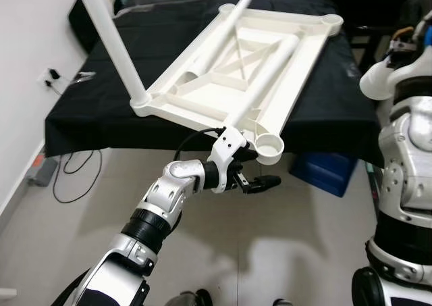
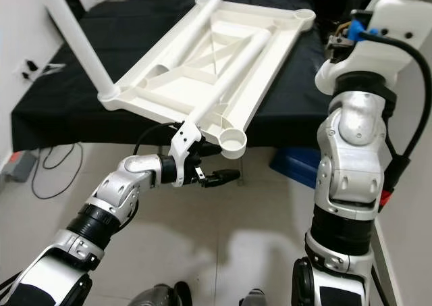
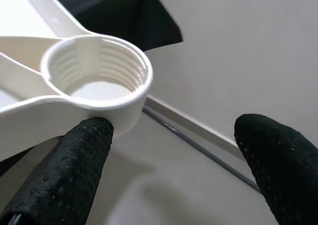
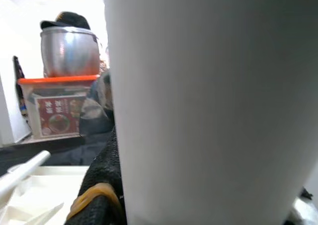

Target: Building children table

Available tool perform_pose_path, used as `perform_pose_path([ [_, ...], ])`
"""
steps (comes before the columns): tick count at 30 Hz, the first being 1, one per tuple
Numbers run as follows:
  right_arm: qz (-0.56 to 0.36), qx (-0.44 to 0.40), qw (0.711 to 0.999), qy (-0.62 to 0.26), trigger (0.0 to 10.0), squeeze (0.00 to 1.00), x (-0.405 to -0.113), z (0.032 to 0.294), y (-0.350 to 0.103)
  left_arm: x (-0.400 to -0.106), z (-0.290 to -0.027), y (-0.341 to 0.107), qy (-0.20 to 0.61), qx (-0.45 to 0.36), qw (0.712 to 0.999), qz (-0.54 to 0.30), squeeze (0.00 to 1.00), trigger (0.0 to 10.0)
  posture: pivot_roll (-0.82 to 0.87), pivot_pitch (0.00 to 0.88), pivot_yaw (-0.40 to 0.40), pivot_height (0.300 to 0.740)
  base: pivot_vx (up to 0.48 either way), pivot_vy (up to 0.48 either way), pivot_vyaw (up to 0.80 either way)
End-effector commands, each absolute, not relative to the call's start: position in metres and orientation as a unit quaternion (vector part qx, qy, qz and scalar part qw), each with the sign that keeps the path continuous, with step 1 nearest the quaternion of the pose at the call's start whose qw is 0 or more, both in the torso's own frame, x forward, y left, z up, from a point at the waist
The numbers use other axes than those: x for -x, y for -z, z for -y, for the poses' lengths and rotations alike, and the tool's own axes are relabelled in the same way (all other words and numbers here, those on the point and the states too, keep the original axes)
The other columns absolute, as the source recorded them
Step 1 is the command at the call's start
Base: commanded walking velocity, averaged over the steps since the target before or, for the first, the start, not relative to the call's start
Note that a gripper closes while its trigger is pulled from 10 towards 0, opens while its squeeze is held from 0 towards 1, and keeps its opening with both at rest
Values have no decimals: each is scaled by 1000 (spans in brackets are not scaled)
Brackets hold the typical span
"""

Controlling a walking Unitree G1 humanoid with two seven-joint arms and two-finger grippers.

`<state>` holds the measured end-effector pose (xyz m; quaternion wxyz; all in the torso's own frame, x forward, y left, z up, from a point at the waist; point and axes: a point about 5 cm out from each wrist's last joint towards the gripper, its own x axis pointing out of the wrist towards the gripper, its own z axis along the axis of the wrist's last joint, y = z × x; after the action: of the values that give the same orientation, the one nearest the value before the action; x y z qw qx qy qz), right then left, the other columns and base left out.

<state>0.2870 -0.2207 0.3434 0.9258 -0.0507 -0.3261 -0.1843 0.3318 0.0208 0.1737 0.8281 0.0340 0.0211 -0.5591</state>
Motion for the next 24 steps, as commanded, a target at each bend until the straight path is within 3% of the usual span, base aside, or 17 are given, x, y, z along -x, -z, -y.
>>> perform_pose_path([
  [1, 341, 45, 923, 171, 10000, 0, -284, 215, -349, -328, -14, -180, 578, -31, 815, -6, 0, 10000, 85, 240, 82, 740, 0, 0, -800],
  [10, 343, 42, 925, 157, 10000, 0, -287, 211, -351, -309, 14, -249, 615, -13, 779, 121, 0, 10000, 81, 209, 71, 740, 0, 0, -799],
  [20, 342, 45, 925, 158, 10000, 0, -289, 212, -352, -306, 19, -254, 610, 2, 780, 137, 0, 10000, 76, 195, 70, 740, 0, 0, -788],
  [21, 342, 45, 925, 157, 10000, 0, -290, 212, -352, -315, 18, -249, 585, 8, 800, 130, 0, 10000, 71, 192, 74, 740, 0, 0, -788],
  [22, 340, 45, 926, 158, 10000, 0, -290, 212, -352, -330, 14, -245, 530, 7, 840, 117, 0, 10000, 70, 192, 75, 740, 0, 0, -788],
  [23, 340, 45, 926, 158, 10000, 0, -290, 212, -352, -330, 14, -245, 530, 7, 840, 117, 0, 10000, 70, 192, 75, 740, 0, 0, -788],
  [24, 340, 44, 926, 156, 10000, 0, -290, 212, -351, -343, 8, -244, 478, 0, 871, 115, 0, 10000, 68, 189, 76, 740, 0, 0, -788],
])
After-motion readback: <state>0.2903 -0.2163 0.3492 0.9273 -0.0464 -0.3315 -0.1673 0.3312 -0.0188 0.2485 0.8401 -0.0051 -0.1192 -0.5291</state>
